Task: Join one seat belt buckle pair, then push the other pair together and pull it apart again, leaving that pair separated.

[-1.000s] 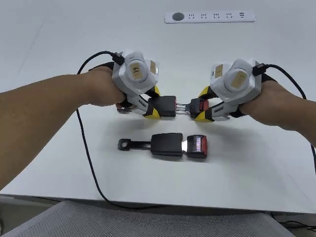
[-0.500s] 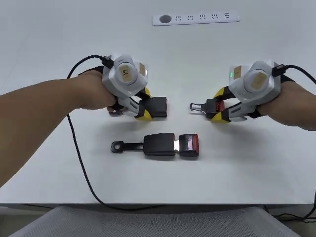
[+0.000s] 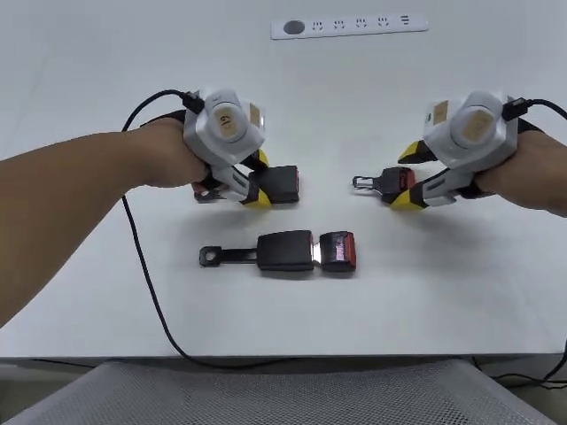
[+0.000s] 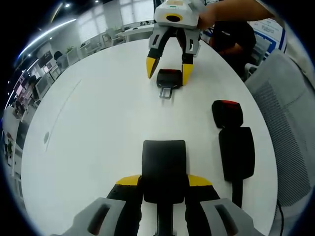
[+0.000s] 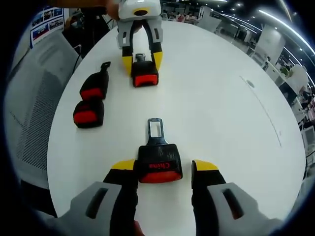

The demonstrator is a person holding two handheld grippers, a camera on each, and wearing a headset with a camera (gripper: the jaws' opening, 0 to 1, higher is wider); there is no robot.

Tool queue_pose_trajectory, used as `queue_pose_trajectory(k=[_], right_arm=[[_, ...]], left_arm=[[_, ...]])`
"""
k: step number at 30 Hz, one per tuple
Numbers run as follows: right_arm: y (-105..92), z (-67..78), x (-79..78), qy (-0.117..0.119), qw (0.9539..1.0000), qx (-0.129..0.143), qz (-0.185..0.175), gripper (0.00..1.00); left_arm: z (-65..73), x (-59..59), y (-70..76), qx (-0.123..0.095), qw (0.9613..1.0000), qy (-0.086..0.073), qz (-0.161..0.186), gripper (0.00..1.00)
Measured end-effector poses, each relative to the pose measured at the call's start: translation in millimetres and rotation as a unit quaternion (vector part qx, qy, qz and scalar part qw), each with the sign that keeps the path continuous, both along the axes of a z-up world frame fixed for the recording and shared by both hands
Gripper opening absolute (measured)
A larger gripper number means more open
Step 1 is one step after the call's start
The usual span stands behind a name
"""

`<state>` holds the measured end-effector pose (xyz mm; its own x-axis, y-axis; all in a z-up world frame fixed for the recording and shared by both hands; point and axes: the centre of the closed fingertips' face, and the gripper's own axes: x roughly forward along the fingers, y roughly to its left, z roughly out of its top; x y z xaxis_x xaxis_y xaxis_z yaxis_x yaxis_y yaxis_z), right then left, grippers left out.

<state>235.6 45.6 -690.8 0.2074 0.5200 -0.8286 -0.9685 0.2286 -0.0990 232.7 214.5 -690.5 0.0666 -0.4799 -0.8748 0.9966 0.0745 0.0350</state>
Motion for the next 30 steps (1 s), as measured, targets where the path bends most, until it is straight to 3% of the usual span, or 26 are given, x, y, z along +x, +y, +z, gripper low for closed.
queue_pose_trajectory(k=[2,3,4,5,7,9,11,15,18,20,24,28,30], right_arm=[[0.3,0.5,0.1,-0.003,1.0,-0.003,0.001,0.42],[-0.1,0.9,0.6,-0.006,1.0,-0.005,-0.002,0.42],[-0.4,1.3,0.5,-0.007,0.9999,-0.006,-0.004,0.43],[-2.5,2.5,0.6,-0.014,0.9998,-0.01,-0.01,0.44],[-2.3,7.5,0.7,-0.013,0.9995,0.004,-0.03,0.48],[-2.3,15.2,-4.8,-0.011,0.999,0.018,-0.04,0.49],[-0.5,29.5,-13.4,-0.008,0.9982,0.032,-0.051,0.49],[4.7,37.1,-26.0,-0.011,0.9963,0.053,-0.066,0.52],[10.1,46.7,-39.9,-0.014,0.9949,0.065,-0.076,0.56],[14.2,53.8,-49.6,-0.013,0.9937,0.073,-0.084,0.58],[18.4,61.9,-60.4,-0.021,0.9914,0.088,-0.094,0.63],[18.5,70.8,-74.1,-0.023,0.989,0.101,-0.106,0.7],[13.7,72.4,-80.5,-0.024,0.9882,0.099,-0.114,0.74]], left_arm=[[0.2,0.4,-1.2,0.005,1.0,-0.002,-0.002,0.35],[0.6,6.5,0.2,0.006,0.9998,-0.007,0.02,0.38],[0.1,8.0,1.1,0.004,0.9992,-0.001,0.039,0.4],[0.6,7.1,2.0,0.002,0.9994,0.0,0.034,0.4],[6.7,5.5,1.4,-0.014,0.9992,-0.002,0.038,0.4],[16.8,7.4,-0.8,-0.04,0.9971,0.001,0.065,0.42],[22.8,9.7,2.9,-0.043,0.997,-0.012,0.064,0.44],[43.2,5.5,0.9,-0.064,0.9939,-0.034,0.083,0.53],[49.2,-7.0,1.4,-0.078,0.9916,-0.038,0.096,0.58],[57.3,-22.3,-0.3,-0.084,0.9901,-0.041,0.105,0.62],[57.4,-35.7,12.6,-0.092,0.9856,-0.046,0.134,0.71],[57.6,-62.4,23.9,-0.088,0.9848,-0.047,0.143,0.75],[61.1,-71.9,30.9,-0.097,0.9806,-0.045,0.164,0.78]])
